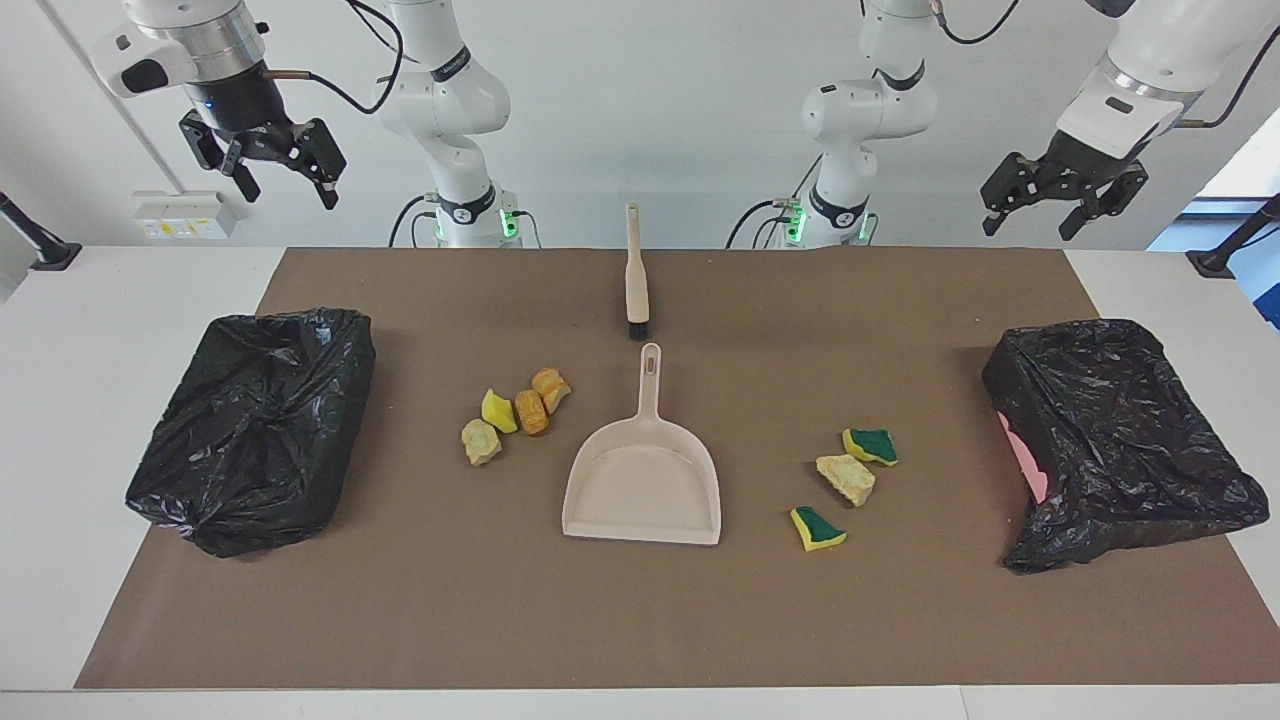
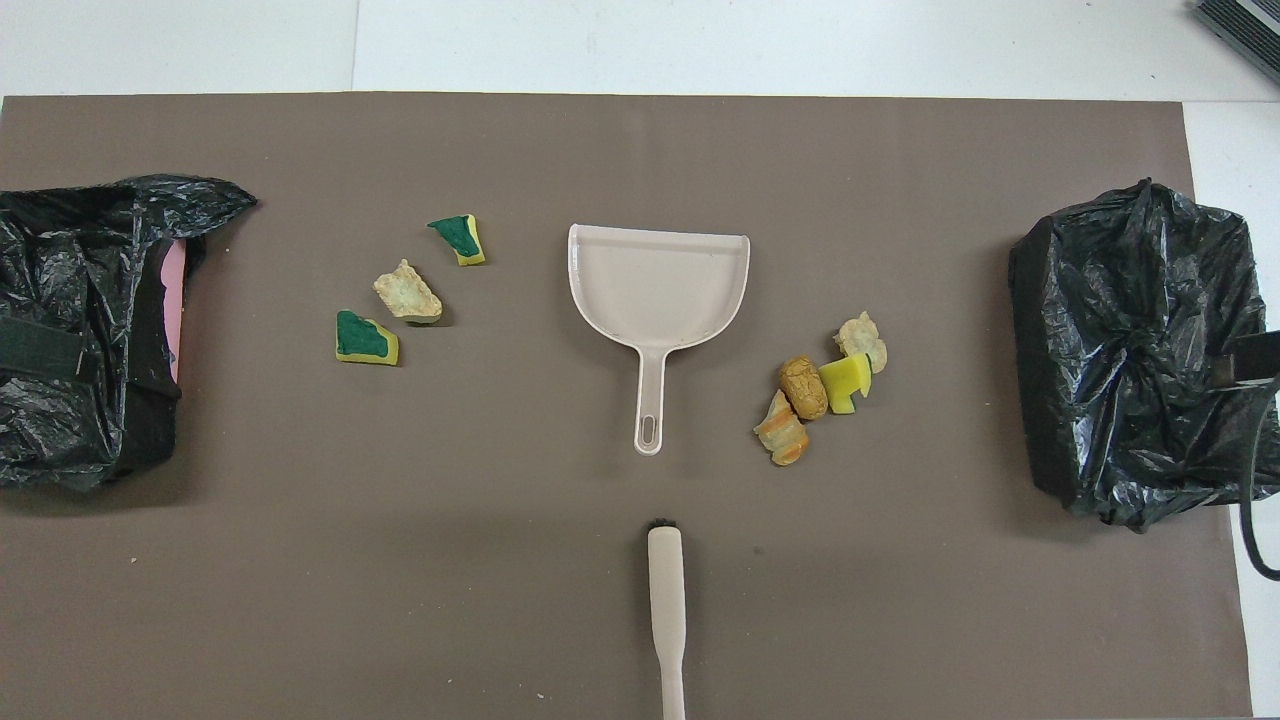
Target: Sweep and dump trash in bin
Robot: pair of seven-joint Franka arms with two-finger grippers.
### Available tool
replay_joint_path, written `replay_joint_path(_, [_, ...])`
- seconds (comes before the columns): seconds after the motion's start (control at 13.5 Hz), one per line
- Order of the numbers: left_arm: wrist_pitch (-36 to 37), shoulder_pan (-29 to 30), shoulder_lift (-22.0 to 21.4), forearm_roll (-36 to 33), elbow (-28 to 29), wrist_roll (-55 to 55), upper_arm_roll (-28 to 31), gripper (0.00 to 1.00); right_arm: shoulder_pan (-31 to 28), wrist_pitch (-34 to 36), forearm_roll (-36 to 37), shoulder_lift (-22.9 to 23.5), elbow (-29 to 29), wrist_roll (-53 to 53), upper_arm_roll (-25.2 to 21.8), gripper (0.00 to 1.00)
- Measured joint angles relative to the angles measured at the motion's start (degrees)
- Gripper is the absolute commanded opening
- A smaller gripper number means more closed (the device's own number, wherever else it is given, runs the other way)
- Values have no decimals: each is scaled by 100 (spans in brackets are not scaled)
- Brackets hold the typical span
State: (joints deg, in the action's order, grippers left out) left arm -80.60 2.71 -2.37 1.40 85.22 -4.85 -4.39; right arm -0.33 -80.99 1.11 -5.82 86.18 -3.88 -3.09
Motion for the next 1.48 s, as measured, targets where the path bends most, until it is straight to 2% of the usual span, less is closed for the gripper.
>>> replay_joint_path(0.89, [-14, -98, -10, 9, 35, 0, -141, 100, -1, 0, 0, -4, 3, 0, -1, 100])
replay_joint_path(1.04, [-17, -507, -66, 20, 132, 116, -244, 100, 0, 0, 0, -21, 2, 1, 1, 100])
replay_joint_path(1.19, [-88, -1180, -232, 92, 408, 521, -307, 100, 5, 9, 0, -76, 18, 5, 12, 100])
replay_joint_path(1.48, [-476, -2480, -836, 362, 1406, 1545, -360, 100, 60, 7, 0, -144, 367, 5, 24, 100])
